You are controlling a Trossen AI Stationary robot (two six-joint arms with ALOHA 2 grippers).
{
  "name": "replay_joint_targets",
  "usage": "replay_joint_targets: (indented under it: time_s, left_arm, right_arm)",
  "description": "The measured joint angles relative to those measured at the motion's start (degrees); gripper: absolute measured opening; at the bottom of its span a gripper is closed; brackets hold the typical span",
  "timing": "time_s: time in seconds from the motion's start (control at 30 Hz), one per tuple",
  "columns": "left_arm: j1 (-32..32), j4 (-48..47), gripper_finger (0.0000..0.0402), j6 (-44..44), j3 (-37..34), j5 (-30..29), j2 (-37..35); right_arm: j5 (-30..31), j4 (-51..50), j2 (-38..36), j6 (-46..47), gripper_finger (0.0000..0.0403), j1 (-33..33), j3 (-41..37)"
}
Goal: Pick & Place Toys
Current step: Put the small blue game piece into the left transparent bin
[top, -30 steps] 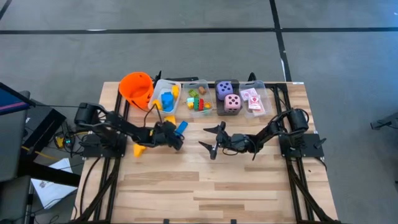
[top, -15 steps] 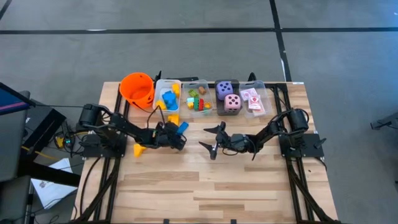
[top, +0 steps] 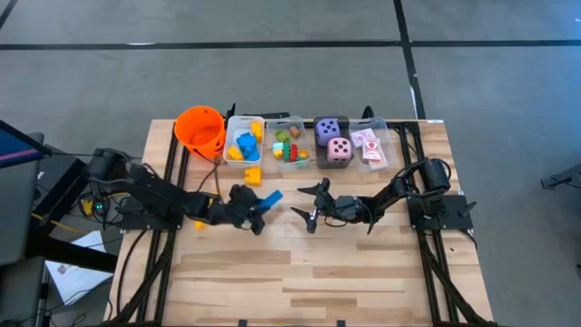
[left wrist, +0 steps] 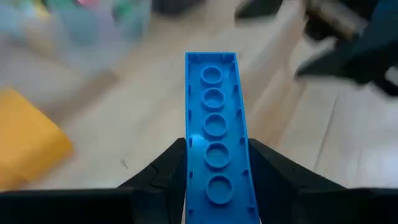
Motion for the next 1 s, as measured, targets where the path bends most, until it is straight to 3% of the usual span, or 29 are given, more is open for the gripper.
replay_joint_targets:
  time_s: [0.13, 0.27, 0.47, 0.83, 1.0]
  left_arm:
    - [2.7, -0.3, 0.0129, 7.3, 0.0, -6.3, -5.4]
    - [9.2, 1.4, 0.0129, 10.9, 0.1, -5.0, -8.0]
    - [18.7, 3.3, 0.0129, 10.9, 0.1, 13.4, -7.0]
    - [23.7, 3.4, 0.0129, 9.1, 0.1, 42.1, -5.5]
    - [22.8, 3.4, 0.0129, 7.5, 0.1, 46.0, -5.5]
  right_arm:
    - [0.1, 0.0, 0.0, 0.1, 0.0320, 0.0, 0.4]
    - [0.2, -0.7, 0.0, 0.1, 0.0320, 0.0, 1.5]
    - [0.2, -3.9, 0.0, -2.1, 0.0320, 0.0, 2.6]
    - [1.6, -5.3, 0.0, -9.1, 0.0320, 0.0, 2.6]
    - [1.7, -4.4, 0.0, -10.8, 0.0320, 0.4, 2.6]
